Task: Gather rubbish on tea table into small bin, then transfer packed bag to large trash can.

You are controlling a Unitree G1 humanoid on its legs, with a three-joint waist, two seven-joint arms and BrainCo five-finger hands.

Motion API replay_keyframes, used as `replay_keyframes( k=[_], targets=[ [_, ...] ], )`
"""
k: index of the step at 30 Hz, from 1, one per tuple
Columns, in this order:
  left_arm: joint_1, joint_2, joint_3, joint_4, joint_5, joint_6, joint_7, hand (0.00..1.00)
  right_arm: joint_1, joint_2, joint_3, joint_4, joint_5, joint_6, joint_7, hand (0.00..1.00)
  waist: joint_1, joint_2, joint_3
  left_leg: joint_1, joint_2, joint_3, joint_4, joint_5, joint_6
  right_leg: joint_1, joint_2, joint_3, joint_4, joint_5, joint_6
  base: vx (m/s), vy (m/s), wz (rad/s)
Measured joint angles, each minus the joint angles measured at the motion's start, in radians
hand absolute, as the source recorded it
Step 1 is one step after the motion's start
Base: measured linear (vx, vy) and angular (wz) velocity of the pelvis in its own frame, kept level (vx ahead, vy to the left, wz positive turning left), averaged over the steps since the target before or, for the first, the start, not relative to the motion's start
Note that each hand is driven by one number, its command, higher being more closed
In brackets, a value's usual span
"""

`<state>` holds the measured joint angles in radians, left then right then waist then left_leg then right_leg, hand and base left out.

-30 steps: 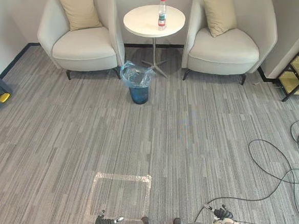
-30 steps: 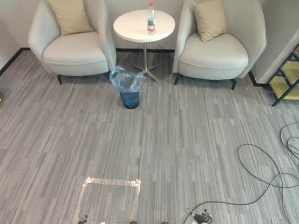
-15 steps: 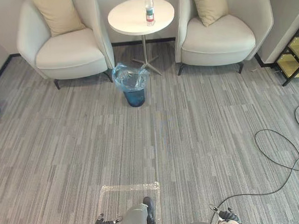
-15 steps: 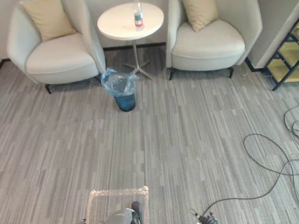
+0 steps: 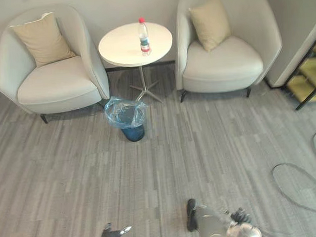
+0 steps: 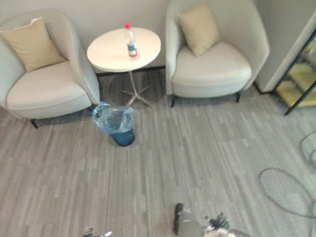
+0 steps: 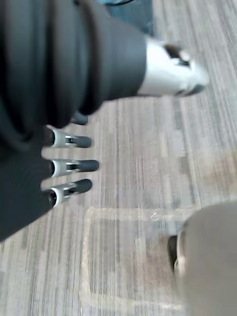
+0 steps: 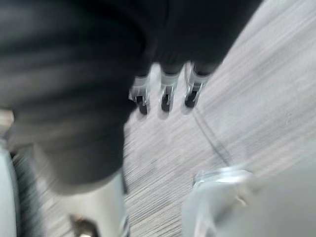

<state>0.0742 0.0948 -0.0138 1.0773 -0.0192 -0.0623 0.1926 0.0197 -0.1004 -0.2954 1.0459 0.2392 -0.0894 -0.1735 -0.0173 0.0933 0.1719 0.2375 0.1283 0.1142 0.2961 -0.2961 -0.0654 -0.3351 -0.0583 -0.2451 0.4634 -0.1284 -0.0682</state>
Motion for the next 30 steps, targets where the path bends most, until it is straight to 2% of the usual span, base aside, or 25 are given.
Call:
replay_keyframes(
  k=[1, 2, 3, 4, 6, 8, 10, 11, 12, 13, 14, 15, 16, 17, 18, 19, 20, 21, 22, 23, 25, 26, 28, 29, 30],
  targets=[
    [-0.005, -0.009, 0.016, -0.001, 0.000, 0.000, -0.001, 0.00, 0.003, 0.004, -0.014, 0.005, 0.000, 0.001, 0.000, 0.00, -0.004, 0.003, 0.004, -0.044, 0.025, -0.025, 0.122, 0.014, -0.022, 0.036, 0.021, -0.004, -0.016, -0.017, 0.001, 0.41, -0.309, 0.25],
    [-0.006, -0.010, 0.045, -0.009, -0.002, -0.001, 0.000, 0.00, 0.012, 0.007, -0.015, 0.005, 0.000, 0.001, -0.001, 0.00, -0.005, -0.005, 0.014, -0.112, 0.051, -0.051, 0.296, 0.057, -0.050, 0.083, 0.036, -0.016, -0.043, -0.029, -0.004, 0.31, -0.247, 0.20],
    [-0.005, -0.011, 0.066, -0.019, -0.002, -0.004, -0.001, 0.00, 0.021, 0.009, -0.013, 0.000, 0.001, 0.001, -0.001, 0.00, -0.001, -0.006, 0.019, -0.174, 0.075, -0.071, 0.449, 0.098, -0.042, 0.125, 0.051, -0.021, -0.072, -0.034, -0.012, 0.35, -0.207, 0.08],
    [0.001, -0.012, 0.087, -0.049, -0.003, -0.014, -0.002, 0.00, 0.025, 0.016, -0.013, -0.008, 0.001, -0.001, -0.002, 0.00, 0.009, -0.006, 0.035, -0.279, 0.113, -0.063, 0.673, 0.083, -0.042, 0.210, 0.084, -0.023, -0.126, -0.044, -0.025, 0.28, -0.129, -0.03],
    [0.003, -0.013, 0.093, -0.072, -0.004, -0.019, -0.002, 0.00, 0.028, 0.028, -0.013, -0.003, 0.003, -0.001, -0.002, 0.00, 0.018, -0.021, 0.044, -0.371, 0.107, -0.037, 0.719, 0.058, -0.036, 0.285, 0.094, -0.022, -0.189, -0.047, -0.029, 0.24, -0.095, -0.06],
    [0.002, -0.010, 0.092, -0.087, -0.006, -0.020, -0.002, 0.00, 0.025, 0.036, -0.016, 0.005, 0.008, 0.000, -0.004, 0.00, 0.024, -0.028, 0.049, -0.432, 0.080, 0.013, 0.617, 0.034, -0.023, 0.350, 0.093, -0.019, -0.254, -0.040, -0.018, 0.21, -0.063, -0.03],
    [-0.001, -0.012, 0.090, -0.094, -0.006, -0.020, 0.001, 0.00, 0.018, 0.041, -0.015, 0.010, 0.013, 0.000, -0.005, 0.00, 0.033, -0.029, 0.053, -0.463, -0.006, 0.071, 0.253, 0.054, -0.008, 0.417, 0.081, -0.006, -0.319, -0.040, 0.004, 0.31, 0.010, -0.11],
    [-0.002, -0.012, 0.088, -0.094, -0.006, -0.019, 0.001, 0.00, 0.017, 0.041, -0.015, 0.013, 0.014, 0.000, -0.005, 0.00, 0.034, -0.029, 0.054, -0.462, -0.022, 0.074, 0.182, 0.070, -0.008, 0.425, 0.080, -0.004, -0.327, -0.042, 0.007, 0.37, 0.078, -0.19],
    [-0.003, -0.011, 0.075, -0.094, -0.005, -0.020, 0.001, 0.00, 0.016, 0.041, -0.015, 0.023, 0.015, 0.000, -0.005, 0.00, 0.046, -0.025, 0.055, -0.447, -0.055, 0.096, -0.030, 0.150, -0.014, 0.449, 0.080, 0.010, -0.353, -0.048, 0.019, 0.35, 0.121, -0.45],
    [-0.004, -0.010, 0.070, -0.090, -0.005, -0.020, 0.001, 0.00, 0.015, 0.039, -0.015, 0.036, 0.013, 0.001, -0.006, 0.00, 0.076, -0.026, 0.054, -0.428, -0.058, 0.122, -0.109, 0.251, -0.003, 0.469, 0.084, 0.044, -0.372, -0.056, 0.035, 0.45, 0.153, -0.55],
    [-0.004, -0.009, 0.070, -0.086, -0.004, -0.020, 0.000, 0.00, 0.018, 0.039, -0.014, 0.036, 0.013, 0.001, -0.006, 0.00, 0.081, -0.028, 0.054, -0.420, -0.059, 0.129, -0.119, 0.277, 0.005, 0.479, 0.083, 0.055, -0.377, -0.058, 0.041, 0.45, 0.158, -0.54],
    [-0.005, 0.003, 0.073, -0.075, -0.004, -0.018, 0.000, 0.00, 0.014, 0.041, -0.014, 0.036, 0.013, 0.001, -0.006, 0.00, 0.082, -0.037, 0.055, -0.411, -0.081, 0.131, -0.115, 0.302, 0.074, 0.509, 0.071, 0.081, -0.386, -0.073, 0.061, 0.48, 0.144, -0.23],
    [-0.005, 0.016, 0.076, -0.063, -0.003, -0.017, 0.000, 0.00, 0.012, 0.050, -0.012, 0.036, 0.012, 0.001, -0.004, 0.00, 0.074, -0.060, 0.047, -0.419, -0.102, 0.134, -0.062, 0.254, 0.112, 0.508, 0.042, 0.087, -0.370, -0.095, 0.079, 0.49, 0.140, -0.16],
    [-0.004, 0.018, 0.077, -0.062, -0.004, -0.017, 0.001, 0.00, 0.020, 0.051, -0.010, 0.037, 0.007, 0.001, -0.004, 0.00, 0.074, -0.067, 0.046, -0.423, -0.106, 0.140, -0.045, 0.230, 0.118, 0.505, 0.034, 0.093, -0.358, -0.104, 0.089, 0.55, 0.170, -0.15],
    [-0.006, 0.018, 0.076, -0.050, -0.003, -0.017, 0.000, 0.00, 0.020, 0.051, 0.006, 0.042, -0.003, 0.001, -0.003, 0.00, 0.078, -0.066, 0.041, -0.423, -0.109, 0.149, -0.010, 0.174, 0.121, 0.458, 0.017, 0.124, -0.233, -0.131, 0.132, 0.36, 0.119, -0.16],
    [-0.006, 0.018, 0.076, -0.046, -0.004, -0.017, 0.000, 0.00, 0.020, 0.052, 0.009, 0.040, -0.003, 0.001, -0.002, 0.00, 0.078, -0.066, 0.041, -0.414, -0.112, 0.151, -0.010, 0.164, 0.121, 0.434, 0.010, 0.133, -0.169, -0.139, 0.146, 0.45, 0.175, -0.09],
    [-0.003, 0.024, 0.075, -0.039, -0.004, -0.012, 0.000, 0.00, 0.018, 0.050, 0.014, 0.032, -0.003, 0.000, 0.003, 0.00, 0.071, -0.073, 0.040, -0.369, -0.130, 0.156, -0.024, 0.143, 0.123, 0.348, -0.015, 0.165, 0.074, -0.147, 0.220, 0.37, 0.142, 0.11],
    [-0.003, 0.031, 0.070, -0.028, -0.004, -0.010, -0.001, 0.00, 0.016, 0.051, 0.020, 0.029, -0.004, 0.000, 0.006, 0.00, 0.064, -0.082, 0.039, -0.324, -0.148, 0.152, -0.040, 0.135, 0.124, 0.299, -0.044, 0.168, 0.222, -0.136, 0.285, 0.58, 0.178, 0.27],
    [-0.003, 0.037, 0.059, -0.023, -0.004, -0.006, -0.001, 0.00, 0.015, 0.051, 0.024, 0.029, -0.005, 0.000, 0.010, 0.00, 0.064, -0.091, 0.039, -0.249, -0.172, 0.137, -0.067, 0.129, 0.126, 0.261, -0.082, 0.154, 0.385, -0.138, 0.282, 0.49, 0.102, 0.31],
    [-0.003, 0.039, 0.052, -0.022, -0.003, -0.005, -0.001, 0.00, 0.015, 0.051, 0.024, 0.029, -0.005, -0.001, 0.011, 0.00, 0.064, -0.091, 0.039, -0.218, -0.178, 0.127, -0.078, 0.129, 0.126, 0.252, -0.098, 0.138, 0.426, -0.146, 0.265, 0.48, 0.055, 0.40],
    [-0.002, 0.034, 0.027, -0.023, -0.003, -0.001, -0.001, 0.00, 0.012, 0.046, 0.026, 0.023, -0.009, -0.002, 0.015, 0.00, 0.060, -0.074, 0.037, -0.117, -0.177, 0.091, -0.128, 0.129, 0.126, 0.221, -0.135, 0.054, 0.448, -0.184, 0.193, 0.40, 0.009, 0.42],
    [-0.003, 0.033, 0.026, -0.024, -0.003, 0.000, -0.001, 0.00, 0.008, 0.045, 0.025, 0.023, -0.014, -0.002, 0.016, 0.00, 0.059, -0.073, 0.037, -0.094, -0.172, 0.082, -0.139, 0.129, 0.126, 0.202, -0.139, 0.037, 0.416, -0.195, 0.174, 0.35, -0.036, 0.47],
    [-0.001, 0.034, 0.028, -0.023, -0.003, 0.003, -0.001, 0.00, -0.006, 0.046, 0.024, 0.015, -0.028, -0.002, 0.016, 0.00, 0.051, -0.068, 0.040, -0.064, -0.139, 0.052, -0.142, 0.127, 0.122, 0.132, -0.122, 0.036, 0.236, -0.197, 0.143, 0.32, -0.091, 0.49],
    [0.000, 0.032, 0.029, -0.024, -0.003, 0.002, 0.000, 0.00, -0.006, 0.046, 0.024, 0.011, -0.028, -0.002, 0.016, 0.00, 0.051, -0.065, 0.042, -0.059, -0.132, 0.046, -0.142, 0.123, 0.117, 0.123, -0.112, 0.044, 0.197, -0.186, 0.138, 0.30, -0.165, 0.42],
    [0.002, 0.030, 0.030, -0.024, -0.003, 0.002, -0.001, 0.00, -0.006, 0.047, 0.024, 0.001, -0.029, -0.002, 0.016, 0.00, 0.048, -0.062, 0.044, -0.045, -0.109, 0.026, -0.140, 0.108, 0.093, 0.105, -0.088, 0.077, 0.086, -0.139, 0.132, 0.31, -0.217, 0.43]
  ],
)
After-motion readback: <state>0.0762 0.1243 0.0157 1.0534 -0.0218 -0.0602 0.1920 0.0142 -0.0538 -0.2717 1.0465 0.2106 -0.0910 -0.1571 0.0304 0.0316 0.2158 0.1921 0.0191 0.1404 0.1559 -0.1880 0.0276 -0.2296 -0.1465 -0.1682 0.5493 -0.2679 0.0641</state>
